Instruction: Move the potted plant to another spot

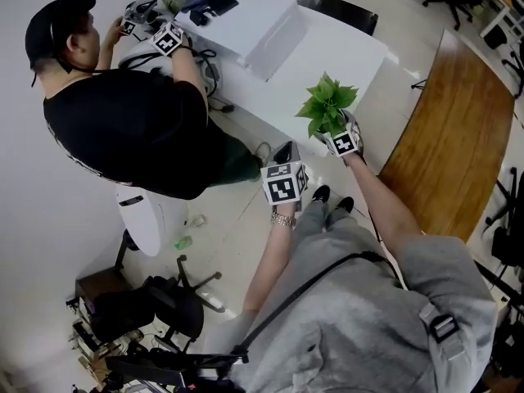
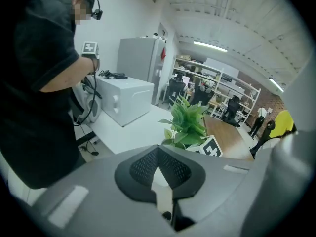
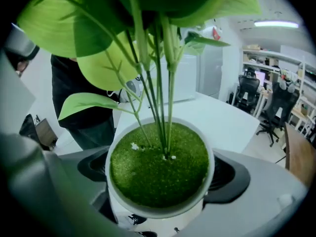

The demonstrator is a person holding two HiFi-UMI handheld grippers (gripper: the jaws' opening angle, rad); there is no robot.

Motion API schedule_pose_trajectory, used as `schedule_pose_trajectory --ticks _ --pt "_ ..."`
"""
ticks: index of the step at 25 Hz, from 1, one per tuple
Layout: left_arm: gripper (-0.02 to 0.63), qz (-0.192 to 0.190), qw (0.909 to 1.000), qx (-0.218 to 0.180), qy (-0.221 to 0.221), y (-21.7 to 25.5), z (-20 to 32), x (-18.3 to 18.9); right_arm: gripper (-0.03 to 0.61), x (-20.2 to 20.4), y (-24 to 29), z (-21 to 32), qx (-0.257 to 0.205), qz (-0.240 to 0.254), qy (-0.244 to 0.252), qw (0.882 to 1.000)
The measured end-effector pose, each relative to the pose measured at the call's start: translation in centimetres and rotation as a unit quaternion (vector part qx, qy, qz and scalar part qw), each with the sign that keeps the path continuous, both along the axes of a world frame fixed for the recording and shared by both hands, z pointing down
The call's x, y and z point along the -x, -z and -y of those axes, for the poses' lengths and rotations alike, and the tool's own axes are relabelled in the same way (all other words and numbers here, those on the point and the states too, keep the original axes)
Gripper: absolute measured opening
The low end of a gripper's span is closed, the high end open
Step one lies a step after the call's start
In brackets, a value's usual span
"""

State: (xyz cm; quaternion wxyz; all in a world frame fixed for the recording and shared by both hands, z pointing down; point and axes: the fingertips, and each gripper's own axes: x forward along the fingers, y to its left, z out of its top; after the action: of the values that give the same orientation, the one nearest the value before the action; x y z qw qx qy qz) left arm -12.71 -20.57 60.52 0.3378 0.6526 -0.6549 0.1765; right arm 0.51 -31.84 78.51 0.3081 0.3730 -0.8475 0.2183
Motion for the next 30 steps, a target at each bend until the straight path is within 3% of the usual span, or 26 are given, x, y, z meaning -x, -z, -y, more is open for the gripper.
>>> schedule_pose_trajectory --ticks 6,13,14,18,21,25,30 --pt "0.015 -0.002 0.9999 0.005 0.013 -0.7 -1.0 2.8 0.58 -3.5 0.6 -2.2 0.003 0.005 -0.061 0.998" --pt "0.015 -0.011 0.9979 -0.024 -0.059 0.7 2.7 -1.4 0.579 -6.1 1.2 -4.4 0.007 0.01 -0.113 0.994" --pt "0.015 -0.009 0.997 -0.035 -0.068 1.3 3.3 -2.0 0.527 -6.4 1.2 -4.7 0.008 0.01 -0.118 0.993" --pt "0.015 0.019 0.9924 -0.091 -0.081 3.8 5.6 -2.7 0.019 -7.4 1.2 -5.8 0.01 0.01 -0.139 0.99" --pt "0.015 0.022 0.9844 -0.127 -0.119 6.0 6.8 -4.6 0.002 -8.2 1.3 -6.5 0.012 0.011 -0.155 0.988" --pt "0.015 -0.018 0.9711 -0.133 -0.198 6.2 7.1 -10.1 0.002 -9.8 2.3 -8.2 0.018 0.019 -0.197 0.98" --pt "0.015 -0.058 0.9503 -0.093 -0.291 4.1 3.8 -16.8 0.002 -13.2 6.6 -12.0 0.034 0.05 -0.307 0.95"
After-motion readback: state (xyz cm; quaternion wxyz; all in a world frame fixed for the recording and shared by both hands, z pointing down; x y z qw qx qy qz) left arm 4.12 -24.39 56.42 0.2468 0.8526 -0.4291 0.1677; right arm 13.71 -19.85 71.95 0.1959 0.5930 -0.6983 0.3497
